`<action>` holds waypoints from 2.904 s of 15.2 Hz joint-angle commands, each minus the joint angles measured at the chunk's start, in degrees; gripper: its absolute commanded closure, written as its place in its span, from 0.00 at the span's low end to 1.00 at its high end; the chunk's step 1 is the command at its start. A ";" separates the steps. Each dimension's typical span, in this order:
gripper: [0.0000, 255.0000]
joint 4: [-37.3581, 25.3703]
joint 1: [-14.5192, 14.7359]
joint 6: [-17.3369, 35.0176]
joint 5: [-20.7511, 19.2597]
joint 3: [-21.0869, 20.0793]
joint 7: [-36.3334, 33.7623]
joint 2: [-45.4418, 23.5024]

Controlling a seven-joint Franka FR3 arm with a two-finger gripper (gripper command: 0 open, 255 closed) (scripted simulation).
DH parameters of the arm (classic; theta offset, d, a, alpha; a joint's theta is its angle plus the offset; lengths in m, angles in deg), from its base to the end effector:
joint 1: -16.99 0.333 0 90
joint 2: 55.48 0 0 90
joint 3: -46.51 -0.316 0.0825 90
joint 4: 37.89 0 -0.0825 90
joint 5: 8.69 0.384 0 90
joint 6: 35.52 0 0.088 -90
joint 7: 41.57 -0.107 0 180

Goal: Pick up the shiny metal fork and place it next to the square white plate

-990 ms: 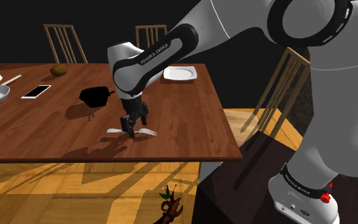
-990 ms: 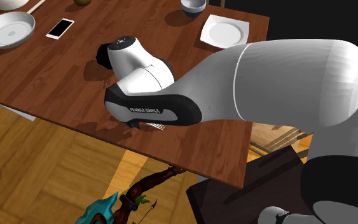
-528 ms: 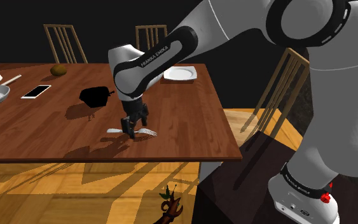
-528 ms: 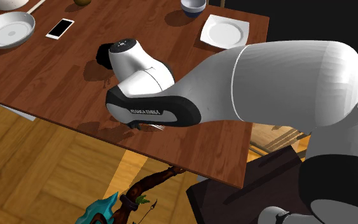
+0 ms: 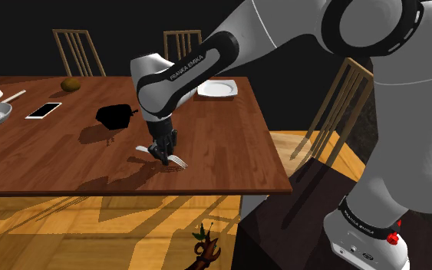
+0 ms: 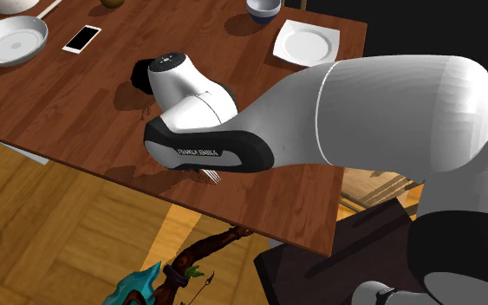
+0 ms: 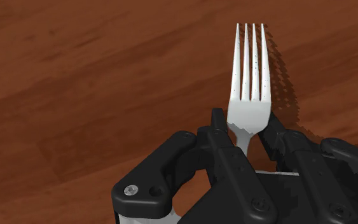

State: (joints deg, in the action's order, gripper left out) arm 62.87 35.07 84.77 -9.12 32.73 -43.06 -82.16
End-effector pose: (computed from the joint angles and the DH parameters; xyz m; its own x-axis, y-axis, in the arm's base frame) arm 0.5546 0.3295 0.3009 0.8615 0.4946 -0.1145 0.4857 -0.8686 -0.0980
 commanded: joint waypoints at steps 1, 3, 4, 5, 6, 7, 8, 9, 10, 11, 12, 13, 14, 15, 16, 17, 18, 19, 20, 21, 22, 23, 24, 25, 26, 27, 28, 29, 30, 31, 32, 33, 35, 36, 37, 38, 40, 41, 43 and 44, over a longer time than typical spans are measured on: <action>1.00 0.06 -0.01 -0.01 -0.01 0.02 0.00 -0.02; 1.00 -0.02 -0.01 -0.03 -0.02 0.03 0.01 -0.08; 1.00 -0.22 -0.05 -0.63 0.06 -0.02 0.01 0.33; 1.00 -0.43 -0.09 -1.24 0.14 -0.07 0.02 0.73; 1.00 -0.66 -0.13 -1.85 0.22 -0.12 0.02 1.12; 1.00 -0.94 -0.16 -2.47 0.30 -0.16 0.02 1.48; 1.00 -1.20 -0.19 -3.10 0.38 -0.20 0.02 1.85; 1.00 -1.45 -0.22 -3.72 0.45 -0.24 0.03 2.22; 1.00 -1.76 -0.25 -4.36 0.53 -0.28 0.02 2.56; 1.00 -2.07 -0.28 -4.99 0.60 -0.32 0.02 2.90; 1.00 -2.36 -0.31 -5.62 0.67 -0.36 0.02 3.24; 1.00 -2.72 -0.34 -6.27 0.73 -0.39 0.01 3.55; 1.00 -3.06 -0.36 -6.92 0.80 -0.42 0.01 3.86; 1.00 -3.42 -0.38 -7.57 0.86 -0.45 0.00 4.16; 1.00 -3.79 -0.40 -8.23 0.92 -0.48 -0.01 4.45; 1.00 -4.18 -0.42 -8.89 0.98 -0.51 -0.02 4.73; 1.00 -4.58 -0.44 -9.55 1.04 -0.54 -0.03 4.99; 1.00 -4.99 -0.46 -10.22 1.09 -0.57 -0.05 5.25; 1.00 -5.42 -0.47 -10.89 1.14 -0.60 -0.06 5.50; 1.00 -5.87 -0.48 -11.56 1.19 -0.62 -0.08 5.74; 1.00 -6.09 -0.49 -11.92 1.22 -0.63 -0.09 5.87; 1.00 -5.38 -1.37 -11.83 1.34 -0.26 1.15 6.41; 1.00 -4.73 -2.25 -11.75 1.45 0.11 2.39 6.92; 1.00 -4.16 -3.11 -11.71 1.54 0.50 3.63 7.37; 1.00 -3.65 -3.97 -11.68 1.61 0.89 4.87 7.77; 1.00 -3.22 -4.80 -11.68 1.67 1.31 6.11 8.12; 1.00 -2.86 -5.63 -11.69 1.71 1.74 7.34 8.42; 1.00 -2.58 -6.45 -11.73 1.74 2.16 8.58 8.67; 1.00 -2.36 -7.26 -11.78 1.75 2.60 9.80 8.87; 1.00 -2.22 -8.06 -11.86 1.75 3.04 11.03 9.02; 1.00 -2.14 -8.86 -11.95 1.74 3.49 12.25 9.12; 1.00 -2.14 -9.64 -12.06 1.72 3.95 13.47 9.16; 1.00 -2.34 -11.21 -12.34 1.64 4.85 15.88 9.11; 1.00 -2.54 -11.99 -12.50 1.59 5.30 17.08 9.01; 1.00 -2.82 -12.75 -12.68 1.54 5.75 18.27 8.85; 1.00 -3.17 -13.53 -12.88 1.47 6.19 19.45 8.65; 1.00 -4.08 -15.03 -13.34 1.34 7.10 21.79 8.09; 1.00 -4.65 -15.78 -13.59 1.27 7.54 22.96 7.74; 1.00 -6.00 -17.28 -14.17 1.12 8.41 25.26 6.88; 1.00 -6.79 -18.01 -14.49 1.06 8.85 26.39 6.37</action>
State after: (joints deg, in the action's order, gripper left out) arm 57.58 17.82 70.80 -7.95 41.10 -17.91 -74.75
